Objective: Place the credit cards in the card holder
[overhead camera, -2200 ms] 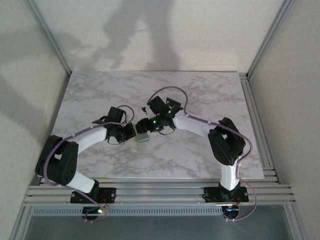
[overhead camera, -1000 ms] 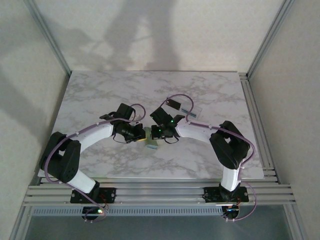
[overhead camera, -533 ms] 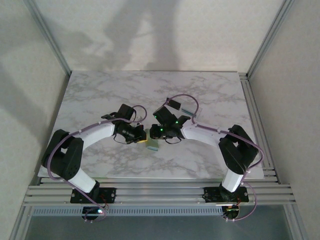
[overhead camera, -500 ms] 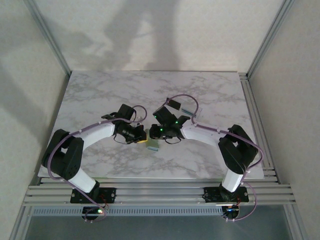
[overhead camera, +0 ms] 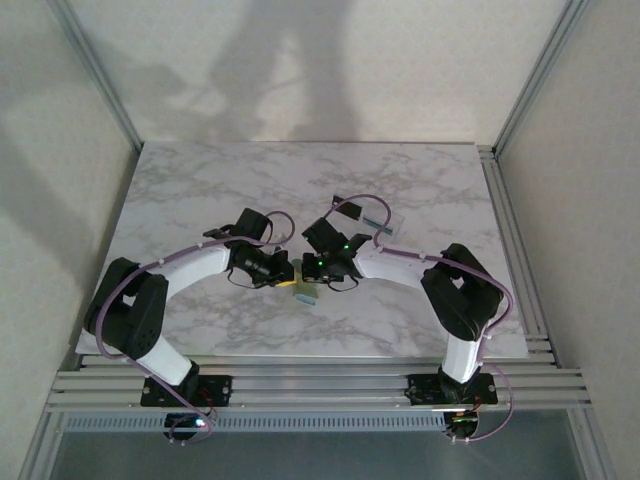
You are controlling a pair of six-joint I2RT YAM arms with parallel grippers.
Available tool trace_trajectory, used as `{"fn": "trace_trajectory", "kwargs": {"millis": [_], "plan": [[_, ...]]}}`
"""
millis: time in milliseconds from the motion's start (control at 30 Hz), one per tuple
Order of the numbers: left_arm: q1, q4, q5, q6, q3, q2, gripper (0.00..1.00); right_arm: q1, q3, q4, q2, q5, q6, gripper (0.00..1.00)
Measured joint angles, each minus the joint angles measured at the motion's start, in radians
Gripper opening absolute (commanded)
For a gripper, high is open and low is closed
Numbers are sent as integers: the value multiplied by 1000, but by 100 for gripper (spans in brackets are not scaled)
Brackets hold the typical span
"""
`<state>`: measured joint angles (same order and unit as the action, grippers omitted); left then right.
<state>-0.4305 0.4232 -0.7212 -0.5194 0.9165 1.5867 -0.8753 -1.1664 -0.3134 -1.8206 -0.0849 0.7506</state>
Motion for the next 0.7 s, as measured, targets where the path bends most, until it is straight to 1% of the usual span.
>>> {"fn": "trace_trajectory", "kwargs": {"millis": [200,300,433,533,633,667,700], "plan": [[3,-8,6,-2,-4,0,0,-10,-3,-17,6,43,32,0],[14,-38,5,-5,-24,0,0,-13,19,-15,36,66,45,0],[27,-82,-16,-8,-56,0,0,-14,93,19,103,69,50,0],[49,-88,0,-14,-79,0,0,-2,165,11,158,89,50,0],[60,-96,7,-23,-104,0,0,10,235,39,197,83,50,0],[60,-100,6,-24,-109,0,4,12,253,52,208,75,50,0],[60,-103,6,-26,-113,0,16,14,267,67,218,64,49,0]]}}
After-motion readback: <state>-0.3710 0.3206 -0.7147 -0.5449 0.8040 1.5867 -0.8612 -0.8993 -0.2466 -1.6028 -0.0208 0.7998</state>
